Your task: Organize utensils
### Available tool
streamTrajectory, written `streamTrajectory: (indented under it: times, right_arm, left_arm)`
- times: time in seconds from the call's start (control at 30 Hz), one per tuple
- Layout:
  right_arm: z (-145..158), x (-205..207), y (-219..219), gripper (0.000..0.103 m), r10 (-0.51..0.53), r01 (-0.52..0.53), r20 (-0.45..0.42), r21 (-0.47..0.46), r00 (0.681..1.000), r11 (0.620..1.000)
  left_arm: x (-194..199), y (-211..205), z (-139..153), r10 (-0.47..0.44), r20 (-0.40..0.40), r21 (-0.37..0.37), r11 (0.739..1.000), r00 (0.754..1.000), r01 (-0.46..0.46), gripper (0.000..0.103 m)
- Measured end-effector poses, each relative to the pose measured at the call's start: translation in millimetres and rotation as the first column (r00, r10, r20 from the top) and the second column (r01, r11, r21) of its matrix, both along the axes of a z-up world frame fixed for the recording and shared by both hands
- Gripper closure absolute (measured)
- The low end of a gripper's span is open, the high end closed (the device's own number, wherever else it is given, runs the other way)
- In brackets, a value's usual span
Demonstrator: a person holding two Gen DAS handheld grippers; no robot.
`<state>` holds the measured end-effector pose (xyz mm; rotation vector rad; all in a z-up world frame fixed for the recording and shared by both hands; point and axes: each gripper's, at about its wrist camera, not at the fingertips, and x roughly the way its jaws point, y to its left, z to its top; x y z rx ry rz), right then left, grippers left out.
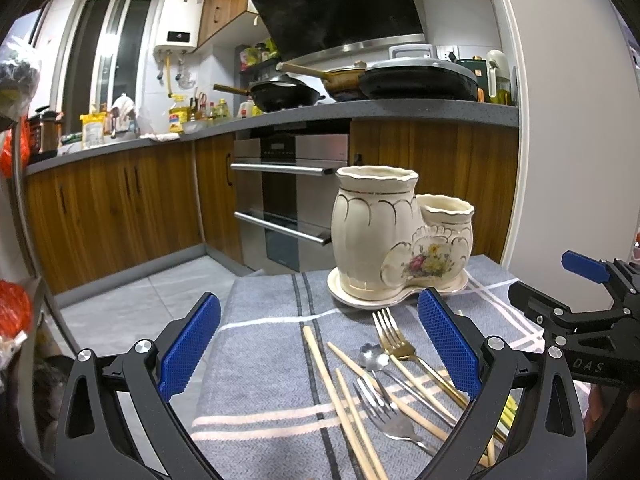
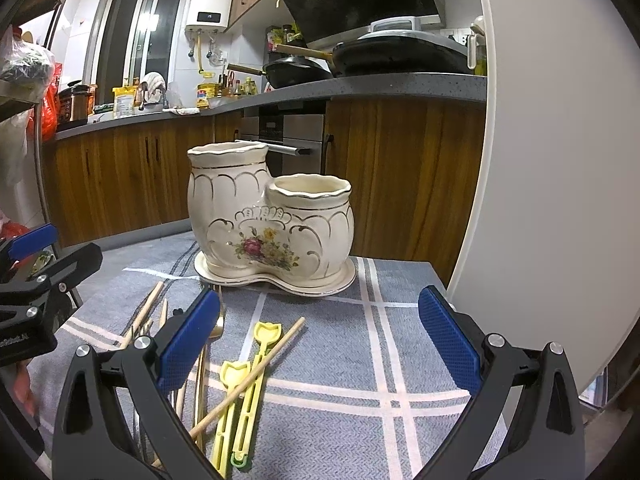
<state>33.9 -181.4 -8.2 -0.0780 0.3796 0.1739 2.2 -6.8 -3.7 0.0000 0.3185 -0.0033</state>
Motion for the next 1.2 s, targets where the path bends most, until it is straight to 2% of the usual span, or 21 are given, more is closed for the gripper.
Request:
streamTrajectory:
  times: [1.2]
  right_arm:
    - [-4.0,5.7,-2.5,0.005,-0.009,0.010,-0.046,0.018,0.999,1.000]
  left_arm:
    - [2.6,3.2,-6.7,-0.017,-0.018,-0.009,1.000,1.000,0.017,0.005]
